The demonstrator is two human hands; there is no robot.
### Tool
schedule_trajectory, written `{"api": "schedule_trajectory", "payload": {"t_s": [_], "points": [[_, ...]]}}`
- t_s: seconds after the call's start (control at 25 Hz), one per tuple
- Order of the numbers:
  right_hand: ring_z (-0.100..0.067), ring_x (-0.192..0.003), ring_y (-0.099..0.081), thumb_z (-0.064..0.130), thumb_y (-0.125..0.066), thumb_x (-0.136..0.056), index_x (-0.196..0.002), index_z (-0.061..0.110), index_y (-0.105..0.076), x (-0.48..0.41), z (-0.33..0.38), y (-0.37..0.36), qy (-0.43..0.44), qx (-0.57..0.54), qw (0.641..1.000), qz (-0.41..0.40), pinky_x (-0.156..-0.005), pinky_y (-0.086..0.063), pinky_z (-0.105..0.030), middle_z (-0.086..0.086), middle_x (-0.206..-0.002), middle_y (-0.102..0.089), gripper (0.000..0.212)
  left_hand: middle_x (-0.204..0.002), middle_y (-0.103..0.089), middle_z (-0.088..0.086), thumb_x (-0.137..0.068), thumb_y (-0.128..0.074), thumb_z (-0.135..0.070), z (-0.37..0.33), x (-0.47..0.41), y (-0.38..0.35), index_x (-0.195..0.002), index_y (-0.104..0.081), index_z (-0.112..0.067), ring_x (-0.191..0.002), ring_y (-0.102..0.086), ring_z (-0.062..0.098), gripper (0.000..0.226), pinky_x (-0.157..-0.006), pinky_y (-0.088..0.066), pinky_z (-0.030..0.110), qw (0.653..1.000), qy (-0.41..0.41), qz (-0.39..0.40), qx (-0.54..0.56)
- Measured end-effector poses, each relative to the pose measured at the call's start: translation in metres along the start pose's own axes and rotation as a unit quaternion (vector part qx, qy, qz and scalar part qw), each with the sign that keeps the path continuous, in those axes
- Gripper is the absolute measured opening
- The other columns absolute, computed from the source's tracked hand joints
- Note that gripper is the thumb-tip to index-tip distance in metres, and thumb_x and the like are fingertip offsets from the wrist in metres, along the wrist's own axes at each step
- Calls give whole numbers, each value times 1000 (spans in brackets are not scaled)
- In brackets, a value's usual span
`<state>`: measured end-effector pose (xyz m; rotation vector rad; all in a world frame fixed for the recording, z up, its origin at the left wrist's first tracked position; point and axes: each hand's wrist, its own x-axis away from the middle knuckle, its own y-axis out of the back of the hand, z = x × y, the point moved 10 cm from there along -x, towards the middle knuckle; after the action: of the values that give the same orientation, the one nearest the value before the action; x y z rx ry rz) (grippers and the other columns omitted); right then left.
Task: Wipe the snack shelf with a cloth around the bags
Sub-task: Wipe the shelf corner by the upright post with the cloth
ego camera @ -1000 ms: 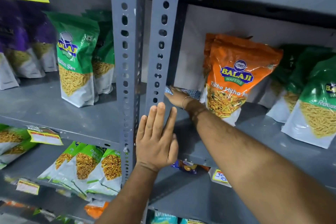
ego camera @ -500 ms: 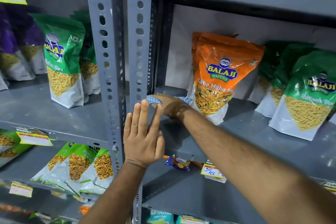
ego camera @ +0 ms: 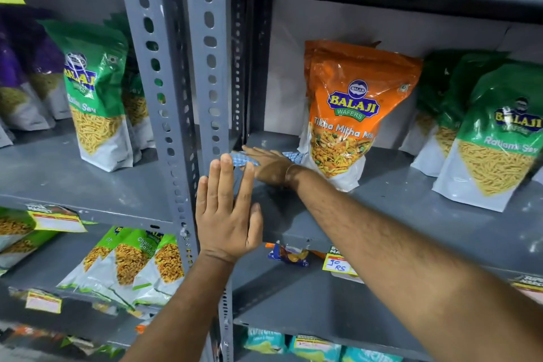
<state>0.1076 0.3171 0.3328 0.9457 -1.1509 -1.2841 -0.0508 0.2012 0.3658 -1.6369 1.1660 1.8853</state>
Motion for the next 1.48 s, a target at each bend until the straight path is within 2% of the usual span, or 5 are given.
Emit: {"api": "schedule_trajectory", "payload": {"t_s": [0.28, 0.52, 1.0, 1.16, 1.48], "points": [[-21, -151, -23, 43, -36, -94, -156, 28, -21, 66, 29, -16, 62, 25, 997, -31, -122, -19, -45, -3, -165, -24, 65, -175, 8, 12, -99, -34, -40, 1, -3, -3, -163, -20, -10, -162, 0, 31, 73, -131, -2, 48, 1000, 0, 17, -1], [-20, -155, -1, 43, -33, -103, -157, 35, -12, 45, 37, -8, 34, 64, 997, -1, -124, -8, -48, 4, -168, -6, 59, -174, 16, 9, -101, -33, -42, 2, -2, -3, -165, -11, -13, -162, 5, 32, 74, -130, -1, 50, 998, 7, 57, 24], [-20, -131, -50, 30, -50, -91, -140, 32, -48, 173, 57, -19, 143, -65, 982, -107, -112, -38, -38, 6, -148, -51, 49, -172, 5, 19, -103, -33, -41, -6, 6, 16, -162, -3, 0, -160, 0, 41, 78, -130, -5, 56, 980, 22, 119, 157], [-17, -95, -64, 20, -51, -87, -121, 30, -61, 156, 26, -7, 32, -204, 967, -150, -86, -53, -38, 4, -115, -70, 37, -173, 9, 14, -105, -26, -41, -5, 3, 15, -162, 2, -3, -161, 2, 39, 74, -130, -3, 54, 980, 28, 129, 151], [-26, -146, -34, 27, -49, -97, -150, 36, -37, 108, 29, -10, 29, -119, 990, -68, -121, -27, -40, -3, -162, -32, 55, -172, 20, 7, -104, -27, -41, -5, 14, 7, -163, 5, -7, -161, 9, 32, 75, -130, 3, 50, 985, 44, 123, 117]]}}
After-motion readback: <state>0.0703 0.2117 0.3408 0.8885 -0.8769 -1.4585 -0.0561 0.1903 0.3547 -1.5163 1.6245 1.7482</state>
